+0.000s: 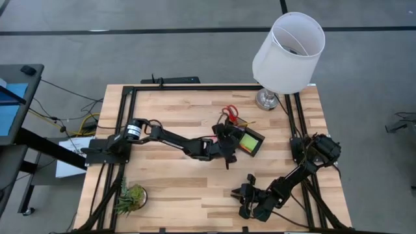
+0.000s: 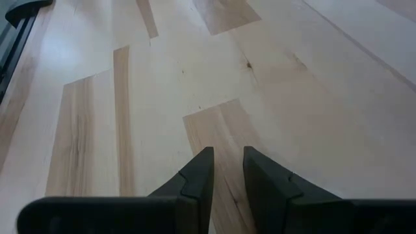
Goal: Pick and place office supplies into organizer
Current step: Put the binder clip into the desk organizer
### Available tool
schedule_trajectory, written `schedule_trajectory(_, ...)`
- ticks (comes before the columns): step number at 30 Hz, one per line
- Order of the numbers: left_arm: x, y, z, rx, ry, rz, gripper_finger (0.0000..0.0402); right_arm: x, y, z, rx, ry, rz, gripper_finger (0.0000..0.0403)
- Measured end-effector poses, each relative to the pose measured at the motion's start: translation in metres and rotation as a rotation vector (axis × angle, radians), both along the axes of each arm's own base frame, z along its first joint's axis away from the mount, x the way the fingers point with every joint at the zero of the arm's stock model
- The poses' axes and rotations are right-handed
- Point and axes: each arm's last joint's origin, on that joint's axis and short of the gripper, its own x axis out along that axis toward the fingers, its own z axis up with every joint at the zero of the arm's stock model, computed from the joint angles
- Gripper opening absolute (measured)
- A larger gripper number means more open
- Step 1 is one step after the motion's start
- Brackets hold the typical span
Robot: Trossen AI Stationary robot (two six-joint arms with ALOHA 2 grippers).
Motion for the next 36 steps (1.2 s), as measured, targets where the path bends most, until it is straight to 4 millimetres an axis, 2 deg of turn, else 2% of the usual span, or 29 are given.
schedule_trajectory(4, -0.004, -0.021, 0.009, -0.007, 0.183, -0.035, 0.0187, 0.0, 0.0, 0.0, 0.0, -0.001, 0.0, 0.0077)
schedule_trajectory(8, -0.019, -0.037, 0.023, -0.015, 0.464, -0.073, 0.018, 0.0, 0.0, 0.0, 0.008, -0.002, -0.007, 0.0077)
schedule_trajectory(10, -0.032, -0.041, 0.034, -0.034, 0.584, 0.002, 0.0175, 0.0, 0.0, 0.0, 0.018, -0.005, -0.016, 0.0077)
schedule_trajectory(13, -0.057, -0.04, 0.055, -0.017, 0.688, 0.232, 0.0169, -0.001, 0.001, 0.0, 0.018, -0.007, -0.014, 0.0077)
schedule_trajectory(15, -0.076, -0.04, 0.07, 0.097, 0.673, 0.397, 0.0166, -0.002, 0.002, 0.0, 0.027, -0.009, -0.018, 0.0077)
schedule_trajectory(17, -0.086, -0.043, 0.077, 0.171, 0.501, 0.518, 0.0165, -0.004, 0.004, 0.0, 0.034, -0.013, -0.021, 0.0077)
schedule_trajectory(19, -0.096, -0.051, 0.078, 0.144, 0.396, 0.524, 0.0165, -0.005, 0.005, 0.0, 0.037, -0.016, -0.017, 0.0077)
schedule_trajectory(22, -0.105, -0.062, 0.069, 0.061, 0.305, 0.504, 0.0165, -0.006, 0.006, 0.0, 0.045, -0.024, -0.014, 0.0077)
schedule_trajectory(25, -0.118, -0.061, 0.041, 0.02, 0.329, 0.539, 0.0165, -0.006, 0.007, 0.0, 0.049, -0.041, -0.024, 0.0077)
schedule_trajectory(30, -0.13, -0.059, 0.0, -0.149, 0.38, 0.572, 0.0165, -0.005, 0.007, -0.001, 0.043, -0.051, -0.037, 0.0077)
schedule_trajectory(33, -0.126, -0.061, -0.018, -0.238, 0.372, 0.497, 0.0165, -0.003, 0.005, 0.0, 0.043, -0.053, -0.048, 0.0077)
schedule_trajectory(36, -0.122, -0.064, -0.021, -0.267, 0.41, 0.401, 0.0165, 0.002, 0.0, 0.0, 0.047, -0.056, -0.068, 0.0077)
